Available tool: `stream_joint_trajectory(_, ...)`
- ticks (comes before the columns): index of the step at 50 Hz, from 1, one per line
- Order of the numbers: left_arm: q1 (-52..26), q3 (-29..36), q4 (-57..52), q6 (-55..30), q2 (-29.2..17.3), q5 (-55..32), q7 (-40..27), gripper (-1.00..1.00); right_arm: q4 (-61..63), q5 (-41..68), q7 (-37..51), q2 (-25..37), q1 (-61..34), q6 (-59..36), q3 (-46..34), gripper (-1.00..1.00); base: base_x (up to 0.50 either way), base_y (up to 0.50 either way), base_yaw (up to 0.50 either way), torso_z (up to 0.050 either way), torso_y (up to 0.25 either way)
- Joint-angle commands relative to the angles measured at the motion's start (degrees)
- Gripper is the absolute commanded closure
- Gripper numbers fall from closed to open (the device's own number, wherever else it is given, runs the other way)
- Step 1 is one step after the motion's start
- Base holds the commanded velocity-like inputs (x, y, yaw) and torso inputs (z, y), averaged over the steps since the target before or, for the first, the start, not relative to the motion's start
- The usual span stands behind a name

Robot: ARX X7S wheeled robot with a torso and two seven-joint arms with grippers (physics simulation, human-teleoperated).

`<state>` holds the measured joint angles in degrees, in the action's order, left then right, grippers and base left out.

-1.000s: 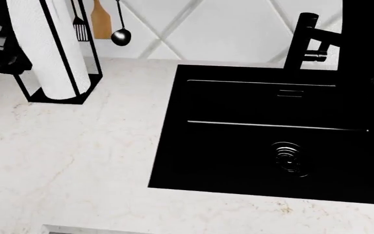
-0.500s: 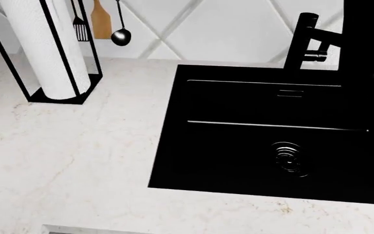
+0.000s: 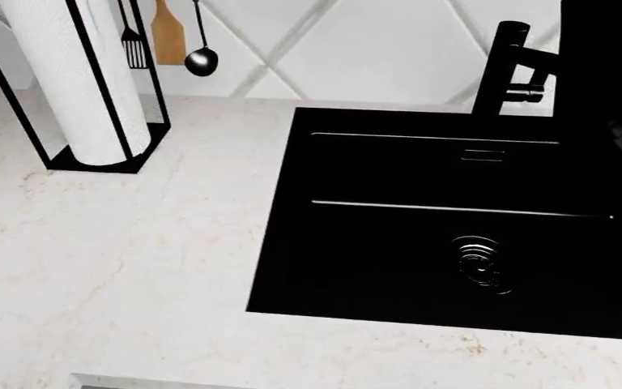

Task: Pick the lemon, brussel sprout from the counter and place them in the cabinet. Then close the cabinet.

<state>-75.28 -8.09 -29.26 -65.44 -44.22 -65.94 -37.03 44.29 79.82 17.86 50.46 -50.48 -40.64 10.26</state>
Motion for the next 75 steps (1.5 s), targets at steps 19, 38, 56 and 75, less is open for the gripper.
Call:
stream_joint_trajectory(19, -11.13, 1.73, 9.77, 9.41, 6.07, 6.66, 1.91, -1.0, -0.27, -0.68, -0.01, -0.38, -0.35, 0.3, -0.87, -1.0, 0.0, 0.0, 0.0, 0.0, 0.0)
stream_joint_trajectory(38, -16.46, 6.42, 14.87, 18.73, 10.71, 13.04, 8.88, -1.0, -0.48, -1.12, 0.02, -0.52, -0.74, 0.42, -1.45, -1.0, 0.0, 0.0, 0.0, 0.0, 0.0)
stream_joint_trajectory(56, -26.0, 13.44, 21.25, 24.12, 14.99, 18.43, 15.69, -1.0, -0.56, -0.49, 0.28, 0.31, -0.84, 0.6, -0.79, -1.0, 0.0, 0.0, 0.0, 0.0, 0.0)
stream_joint_trajectory(75, -33.92, 21.79, 29.24, 26.87, 18.84, 22.76, 24.27, -1.0, -0.3, -0.78, 0.34, 0.15, 0.08, 1.14, -0.43, -1.0, 0.0, 0.0, 0.0, 0.001, 0.0)
